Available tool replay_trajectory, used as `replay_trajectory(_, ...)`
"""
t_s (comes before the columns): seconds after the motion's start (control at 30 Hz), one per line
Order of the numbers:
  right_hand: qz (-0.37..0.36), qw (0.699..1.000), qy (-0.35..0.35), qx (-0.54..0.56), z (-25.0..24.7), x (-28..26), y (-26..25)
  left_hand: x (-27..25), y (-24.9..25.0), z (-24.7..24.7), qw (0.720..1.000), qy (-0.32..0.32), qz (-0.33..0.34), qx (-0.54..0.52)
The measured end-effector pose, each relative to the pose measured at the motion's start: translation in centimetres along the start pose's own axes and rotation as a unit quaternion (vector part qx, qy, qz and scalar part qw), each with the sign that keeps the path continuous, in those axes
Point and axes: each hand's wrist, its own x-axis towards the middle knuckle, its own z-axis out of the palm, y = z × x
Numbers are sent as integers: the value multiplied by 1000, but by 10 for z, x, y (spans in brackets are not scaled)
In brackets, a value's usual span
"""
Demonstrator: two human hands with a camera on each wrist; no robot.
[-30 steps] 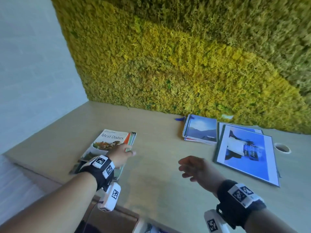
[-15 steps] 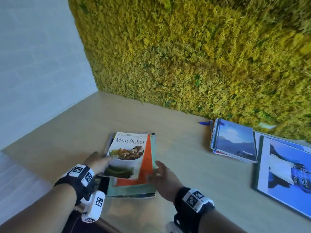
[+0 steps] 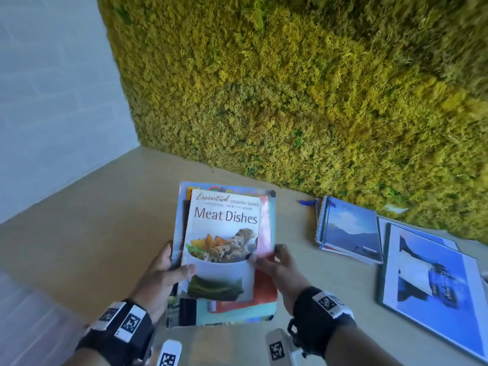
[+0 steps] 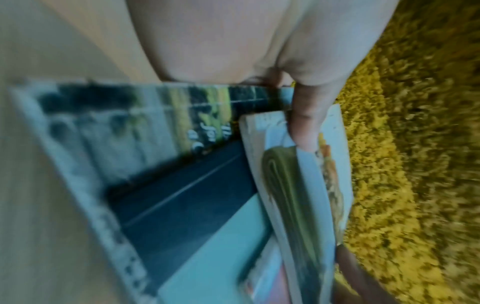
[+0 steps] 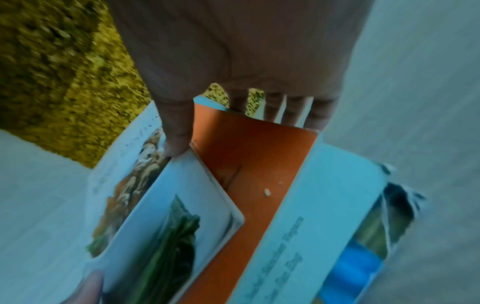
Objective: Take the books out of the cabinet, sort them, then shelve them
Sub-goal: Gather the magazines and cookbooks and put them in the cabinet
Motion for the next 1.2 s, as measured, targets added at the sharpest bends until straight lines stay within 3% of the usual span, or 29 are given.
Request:
replay_trajectory(0.1, -86, 987, -74, 112, -14, -9, -19, 7, 5, 10, 998, -29, 54, 3)
replay_trajectory(0.17, -132, 984, -58, 105, -21, -20, -21, 13, 2, 18, 995, -31, 80, 44)
replay_trajectory(0.37, -117, 990, -11, 84, -34, -27, 4, 19, -25, 33, 991, 20, 90, 98)
replay_trajectory(0.6, -187, 977, -41, -96, -64, -28, 24, 5, -30, 41, 994, 14, 106, 34)
replay_trajectory(0.67, -172, 972, -34, -157, -67, -21, 31, 5, -31, 44, 996, 3, 88, 3)
replay_trajectory(0.8, -108, 961, 46, -251, -59, -17, 40, 7, -29, 47, 996, 1, 81, -23)
replay_trajectory(0.97, -120, 968, -65, -211, -69, -30, 27, 11, -32, 43, 996, 13, 72, -48)
replay_trajectory(1.1, -105, 957, 4, -269, -68, -28, 30, 5, -33, 46, 996, -34, 72, -51)
replay_trajectory(1.2, -123, 955, -12, -268, -60, -28, 29, 3, -30, 48, 995, -48, 66, -51)
